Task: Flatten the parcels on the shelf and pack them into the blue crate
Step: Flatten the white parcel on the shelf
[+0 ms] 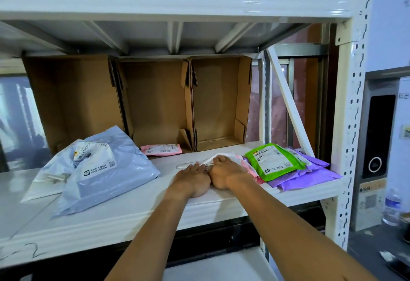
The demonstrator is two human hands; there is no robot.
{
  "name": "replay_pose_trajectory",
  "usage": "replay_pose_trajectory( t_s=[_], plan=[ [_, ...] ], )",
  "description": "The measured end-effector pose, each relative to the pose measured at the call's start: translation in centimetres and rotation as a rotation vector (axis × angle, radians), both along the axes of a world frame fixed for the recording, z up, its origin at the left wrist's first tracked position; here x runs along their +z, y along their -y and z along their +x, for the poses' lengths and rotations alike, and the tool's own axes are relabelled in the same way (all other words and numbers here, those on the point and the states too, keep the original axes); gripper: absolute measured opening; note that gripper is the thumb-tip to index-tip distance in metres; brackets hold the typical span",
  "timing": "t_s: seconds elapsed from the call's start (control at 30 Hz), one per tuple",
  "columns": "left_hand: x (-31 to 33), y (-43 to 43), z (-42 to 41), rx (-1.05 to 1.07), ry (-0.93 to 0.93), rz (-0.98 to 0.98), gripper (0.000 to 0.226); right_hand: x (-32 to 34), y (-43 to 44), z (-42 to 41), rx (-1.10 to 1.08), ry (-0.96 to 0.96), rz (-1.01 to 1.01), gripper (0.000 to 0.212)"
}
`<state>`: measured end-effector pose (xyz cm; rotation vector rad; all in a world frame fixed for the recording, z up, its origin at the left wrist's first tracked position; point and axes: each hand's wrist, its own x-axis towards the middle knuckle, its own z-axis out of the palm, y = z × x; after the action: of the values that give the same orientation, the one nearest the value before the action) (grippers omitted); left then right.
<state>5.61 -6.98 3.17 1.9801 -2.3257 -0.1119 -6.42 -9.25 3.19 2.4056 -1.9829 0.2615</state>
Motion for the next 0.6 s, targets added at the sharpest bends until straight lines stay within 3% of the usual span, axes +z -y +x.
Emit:
replay_pose_trajectory(
  t_s=[0.1, 0.17, 0.33, 0.6],
  plan=[
    [-0.1, 0.2, 0.0, 0.024, -0.049, -0.001, 0.060, 0.1, -0.3, 0.3, -0.080, 0.058, -0.275, 0.044],
    [-0.1, 0.1, -0.1, 0.026, -0.060, -0.010, 0.059, 0.1, 0.0, 0.4, -0.013, 0.013, -0.332, 0.043],
    [-0.2, 0.2, 0.1, 0.035, -0.041, -0.009, 0.059, 0.0, 1.6, -0.4, 0.126, -0.152, -0.042, 0.052],
    [-0.4, 0.6, 0.3, 0.126, -0.113, 0.014, 0.066, -0.1, 2.2, -0.3, 0.120, -0.177, 0.088, 0.058]
  ],
)
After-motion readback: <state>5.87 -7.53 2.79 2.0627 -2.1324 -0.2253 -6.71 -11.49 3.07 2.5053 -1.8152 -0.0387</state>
